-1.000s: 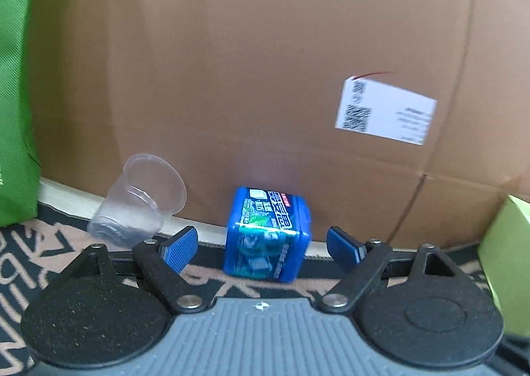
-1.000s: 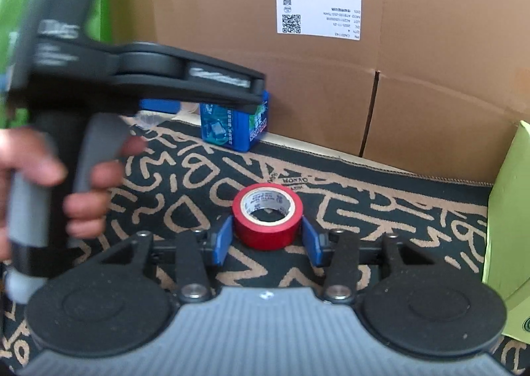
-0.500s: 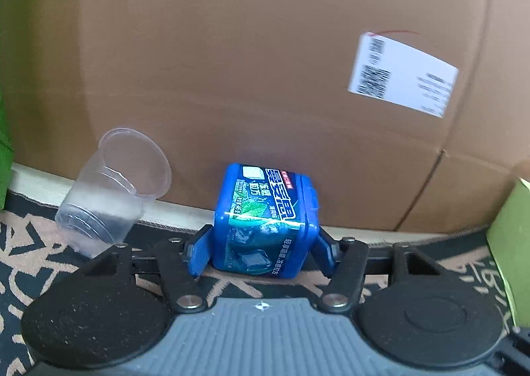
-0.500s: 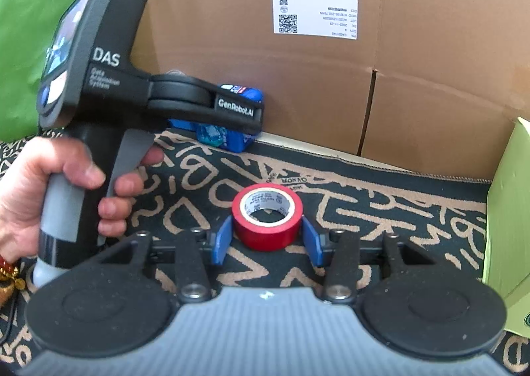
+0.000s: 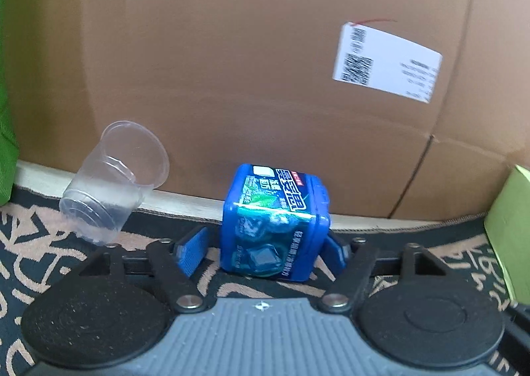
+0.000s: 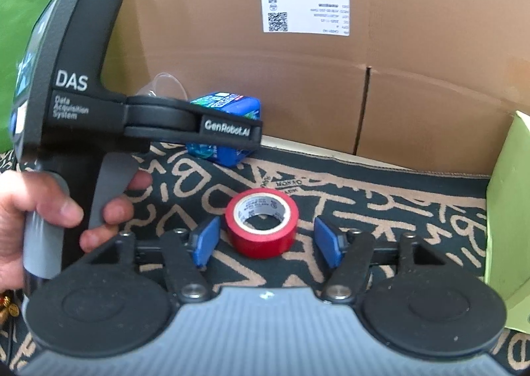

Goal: Organize objects
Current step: 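Grasp the blue square box with left tool while right tool grasps red tape roll, then carry blue box and red tape into the lime-green box and open both tools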

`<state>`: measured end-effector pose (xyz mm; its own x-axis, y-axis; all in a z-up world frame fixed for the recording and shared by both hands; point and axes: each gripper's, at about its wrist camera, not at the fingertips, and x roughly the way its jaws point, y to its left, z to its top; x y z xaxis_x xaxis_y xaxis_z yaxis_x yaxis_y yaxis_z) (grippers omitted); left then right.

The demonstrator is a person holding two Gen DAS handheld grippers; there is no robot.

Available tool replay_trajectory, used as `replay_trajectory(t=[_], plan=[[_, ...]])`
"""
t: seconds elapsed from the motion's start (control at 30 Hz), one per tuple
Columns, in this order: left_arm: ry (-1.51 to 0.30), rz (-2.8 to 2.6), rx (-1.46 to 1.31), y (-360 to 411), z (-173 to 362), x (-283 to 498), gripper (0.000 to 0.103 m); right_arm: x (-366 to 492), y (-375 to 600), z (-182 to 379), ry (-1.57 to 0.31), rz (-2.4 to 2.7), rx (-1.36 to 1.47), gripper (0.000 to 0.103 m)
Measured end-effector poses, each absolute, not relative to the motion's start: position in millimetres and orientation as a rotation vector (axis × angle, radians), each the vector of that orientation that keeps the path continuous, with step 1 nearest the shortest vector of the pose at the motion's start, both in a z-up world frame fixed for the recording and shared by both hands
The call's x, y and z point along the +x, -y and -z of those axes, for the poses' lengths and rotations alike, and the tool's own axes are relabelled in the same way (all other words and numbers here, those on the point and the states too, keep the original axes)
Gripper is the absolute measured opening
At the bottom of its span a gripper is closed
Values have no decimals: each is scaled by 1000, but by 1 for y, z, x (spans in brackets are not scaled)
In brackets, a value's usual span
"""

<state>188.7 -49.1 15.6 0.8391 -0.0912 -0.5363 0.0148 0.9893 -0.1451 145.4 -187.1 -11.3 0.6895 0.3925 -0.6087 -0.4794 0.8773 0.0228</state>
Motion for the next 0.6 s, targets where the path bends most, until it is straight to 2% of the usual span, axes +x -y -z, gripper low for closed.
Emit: replay_trajectory(t=[0.03,0.07,0.1,0.33,0.6], plan=[[-572,55,-151,46,-16,189,75,144,185,11,-641,-493,-152,47],[-568,63,-165,44,-16,189,70,142,184,10,-634,-493,-164,46],[-565,84,-174,42,-16,189,65,140,183,10,-629,-490,-175,46],[-562,117,-185,42,-23,183,63,129,188,6,-606,-493,-170,46],[-468,185,-217,47,-56,161,61,116,209,-24,-492,-444,-150,46]])
